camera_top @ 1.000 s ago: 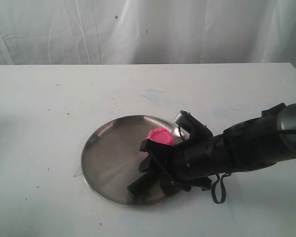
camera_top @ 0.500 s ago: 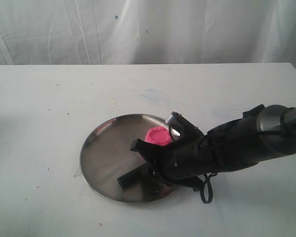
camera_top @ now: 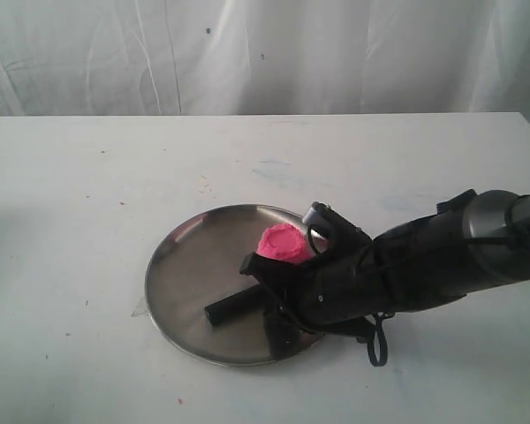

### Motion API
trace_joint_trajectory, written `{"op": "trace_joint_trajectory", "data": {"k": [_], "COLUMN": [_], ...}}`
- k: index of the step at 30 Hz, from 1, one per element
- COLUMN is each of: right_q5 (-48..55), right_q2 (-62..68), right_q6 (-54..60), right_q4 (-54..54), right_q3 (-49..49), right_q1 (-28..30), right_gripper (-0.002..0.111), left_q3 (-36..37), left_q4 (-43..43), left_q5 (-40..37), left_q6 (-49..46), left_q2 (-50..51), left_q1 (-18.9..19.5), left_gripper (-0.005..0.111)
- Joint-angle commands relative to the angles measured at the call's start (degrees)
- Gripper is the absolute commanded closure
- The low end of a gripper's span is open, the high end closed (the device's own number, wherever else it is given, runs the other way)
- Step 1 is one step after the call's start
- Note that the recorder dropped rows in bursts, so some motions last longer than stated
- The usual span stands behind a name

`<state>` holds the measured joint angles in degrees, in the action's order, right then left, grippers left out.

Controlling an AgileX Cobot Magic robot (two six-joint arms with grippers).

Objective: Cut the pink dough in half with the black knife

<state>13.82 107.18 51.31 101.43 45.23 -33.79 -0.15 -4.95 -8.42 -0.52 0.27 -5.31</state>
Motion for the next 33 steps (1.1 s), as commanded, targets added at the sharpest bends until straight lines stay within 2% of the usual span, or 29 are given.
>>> {"op": "trace_joint_trajectory", "data": {"k": [1,3,6,10,14,20,24,26,29,30,31,33], "right_q5": [-2.17,0.58,1.46,3.33,6.29,3.03,5.49,4.36,-1.61,-5.10,-8.55,-12.77], "right_q2": [-2.65,-4.75,-8.26,-13.16,-19.65,-23.94,-23.71,-23.71,-23.71,-23.71,-23.71,-23.71], "right_q6": [7.90,13.22,14.90,20.69,33.57,38.80,51.21,54.70,54.17,50.76,44.11,20.25], "right_q4": [-1.48,-1.48,-1.48,-1.66,-13.34,-30.10,-34.52,-40.12,-49.91,-51.62,-52.98,-61.58], "right_q3": [-1.98,-1.98,-1.98,-1.98,-0.05,6.51,7.92,7.92,7.92,7.92,7.92,8.01], "right_q1": [-0.02,-0.02,-0.02,-0.02,-0.80,-1.76,-1.76,-1.76,-1.76,-1.76,-1.76,-1.76], "right_gripper": [0.102,0.102,0.100,0.083,0.065,0.063,0.063,0.063,0.063,0.063,0.063,0.063], "left_q3": [0.15,0.15,0.15,0.15,0.15,0.15,0.15,0.15,0.15,0.15,0.15,0.15], "left_q4": [-0.24,-0.24,-0.24,-0.24,-0.24,-0.24,-0.24,-0.24,-0.24,-0.24,-0.24,-0.24], "left_q5": [0.13,0.13,0.13,0.13,0.13,0.13,0.13,0.13,0.13,0.13,0.13,0.13], "left_q6": [0.52,0.52,0.52,0.52,0.52,0.52,0.52,0.52,0.52,0.52,0.52,0.52], "left_q2": [-0.27,-0.27,-0.27,-0.27,-0.27,-0.27,-0.27,-0.27,-0.27,-0.27,-0.27,-0.27], "left_q1": [0.11,0.11,0.11,0.11,0.11,0.11,0.11,0.11,0.11,0.11,0.11,0.11], "left_gripper": [0.107,0.107,0.107,0.107,0.107,0.107,0.107,0.107,0.107,0.107,0.107,0.107]}}
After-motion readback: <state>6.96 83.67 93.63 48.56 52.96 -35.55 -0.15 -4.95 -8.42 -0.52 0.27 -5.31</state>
